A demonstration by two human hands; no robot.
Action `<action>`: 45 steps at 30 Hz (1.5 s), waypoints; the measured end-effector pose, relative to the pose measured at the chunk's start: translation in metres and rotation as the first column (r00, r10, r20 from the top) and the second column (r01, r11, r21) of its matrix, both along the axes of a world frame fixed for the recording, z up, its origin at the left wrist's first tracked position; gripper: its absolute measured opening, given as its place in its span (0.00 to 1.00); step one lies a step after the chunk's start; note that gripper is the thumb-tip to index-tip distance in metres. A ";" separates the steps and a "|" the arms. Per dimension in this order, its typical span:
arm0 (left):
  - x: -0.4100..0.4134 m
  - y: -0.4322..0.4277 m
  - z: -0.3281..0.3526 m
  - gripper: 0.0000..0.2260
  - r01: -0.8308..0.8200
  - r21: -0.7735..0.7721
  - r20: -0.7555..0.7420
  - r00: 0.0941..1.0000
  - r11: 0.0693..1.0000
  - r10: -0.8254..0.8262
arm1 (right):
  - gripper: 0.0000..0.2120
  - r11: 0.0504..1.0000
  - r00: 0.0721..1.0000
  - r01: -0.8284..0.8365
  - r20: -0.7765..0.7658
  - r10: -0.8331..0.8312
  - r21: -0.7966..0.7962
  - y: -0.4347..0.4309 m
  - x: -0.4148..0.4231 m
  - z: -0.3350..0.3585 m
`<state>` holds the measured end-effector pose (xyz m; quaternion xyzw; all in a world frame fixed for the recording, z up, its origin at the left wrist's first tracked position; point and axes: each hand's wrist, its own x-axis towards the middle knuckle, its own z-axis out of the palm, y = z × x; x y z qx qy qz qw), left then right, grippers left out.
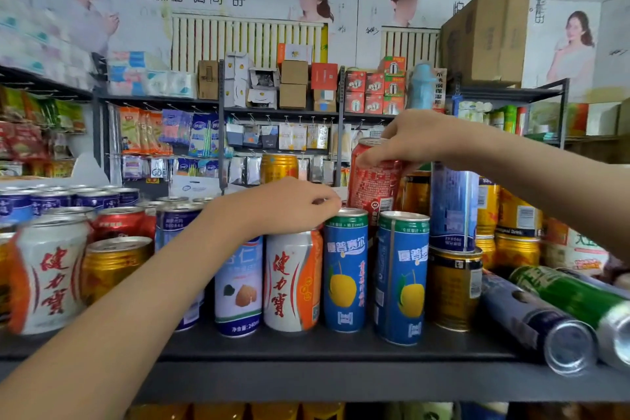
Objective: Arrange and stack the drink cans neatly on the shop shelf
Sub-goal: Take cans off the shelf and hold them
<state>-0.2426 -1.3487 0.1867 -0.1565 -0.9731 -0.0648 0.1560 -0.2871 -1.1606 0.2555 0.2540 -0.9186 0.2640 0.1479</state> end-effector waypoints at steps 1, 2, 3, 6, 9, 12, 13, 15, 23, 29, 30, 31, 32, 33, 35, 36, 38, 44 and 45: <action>0.000 0.000 0.000 0.17 0.000 -0.001 0.022 1.000 1.000 0.000 | 0.18 1.000 1.000 -0.002 0.019 0.002 0.003 -0.002 -0.002 -0.001; 0.000 0.001 0.000 0.17 -0.006 0.000 0.043 0.999 1.000 0.006 | 0.18 1.000 0.999 0.000 0.034 0.000 0.006 -0.003 -0.003 -0.002; 0.000 0.001 0.000 0.16 -0.009 0.001 0.056 0.998 1.000 0.009 | 0.17 1.000 0.999 0.003 0.047 -0.003 0.013 -0.005 -0.004 -0.002; 0.002 0.003 0.003 0.18 -0.017 -0.018 0.073 0.997 1.000 0.018 | 0.15 0.998 0.995 0.002 0.103 -0.009 0.064 -0.011 -0.007 -0.004; 0.006 0.004 0.006 0.19 -0.021 -0.045 0.090 0.996 0.999 0.025 | 0.15 0.995 0.981 0.012 0.190 -0.031 0.102 -0.018 -0.012 -0.007; 0.007 0.001 0.011 0.23 -0.047 -0.098 0.113 0.992 0.994 0.058 | 0.16 0.991 0.966 0.030 0.250 -0.063 0.131 -0.022 -0.016 -0.008; 0.007 0.000 0.012 0.25 -0.058 -0.116 0.123 0.990 0.992 0.072 | 0.16 0.989 0.962 0.035 0.264 -0.071 0.141 -0.022 -0.017 -0.008; 0.008 -0.001 0.013 0.27 -0.074 -0.133 0.149 0.984 0.988 0.093 | 0.16 0.987 0.952 0.043 0.293 -0.087 0.153 -0.023 -0.018 -0.007; 0.006 -0.003 0.014 0.26 0.005 -0.118 0.230 0.973 0.993 0.023 | 0.18 0.962 0.908 0.061 0.385 -0.164 0.265 -0.030 -0.022 0.002; 0.008 -0.003 0.014 0.27 0.027 -0.104 0.259 0.966 0.994 0.001 | 0.16 0.943 0.855 0.079 0.464 -0.230 0.322 -0.034 -0.029 -0.003; 0.008 -0.002 0.013 0.27 0.033 -0.103 0.259 0.966 0.994 -0.005 | 0.16 0.943 0.850 0.077 0.473 -0.233 0.324 -0.035 -0.029 -0.004; 0.008 -0.002 0.012 0.27 0.037 -0.099 0.257 0.966 0.994 -0.010 | 0.15 0.941 0.846 0.076 0.478 -0.236 0.329 -0.035 -0.031 -0.004; 0.009 -0.002 0.012 0.27 0.041 -0.096 0.252 0.968 0.995 -0.016 | 0.14 0.939 0.841 0.076 0.485 -0.241 0.336 -0.035 -0.030 -0.004; 0.009 -0.002 0.011 0.26 0.044 -0.092 0.246 0.969 0.995 -0.020 | 0.14 0.937 0.838 0.074 0.488 -0.244 0.342 -0.035 -0.031 -0.004; 0.009 -0.003 0.011 0.26 0.044 -0.084 0.237 0.971 0.995 -0.023 | 0.16 0.928 0.830 0.049 0.502 -0.244 0.370 -0.037 -0.032 -0.002; 0.010 -0.003 0.011 0.26 0.043 -0.081 0.236 0.971 0.996 -0.022 | 0.16 0.920 0.830 0.040 0.500 -0.247 0.389 -0.039 -0.032 -0.001; 0.010 -0.004 0.011 0.26 0.037 -0.077 0.234 0.972 0.996 -0.018 | 0.15 0.905 0.836 0.029 0.486 -0.255 0.425 -0.042 -0.035 0.000; 0.009 -0.003 0.013 0.26 0.018 -0.077 0.224 0.975 0.997 -0.001 | 0.21 0.790 0.877 -0.074 0.417 -0.239 0.608 -0.045 -0.034 0.005; 0.008 -0.003 0.013 0.25 0.021 -0.078 0.222 0.975 0.997 -0.003 | 0.21 0.757 0.885 -0.095 0.403 -0.233 0.647 -0.047 -0.034 0.005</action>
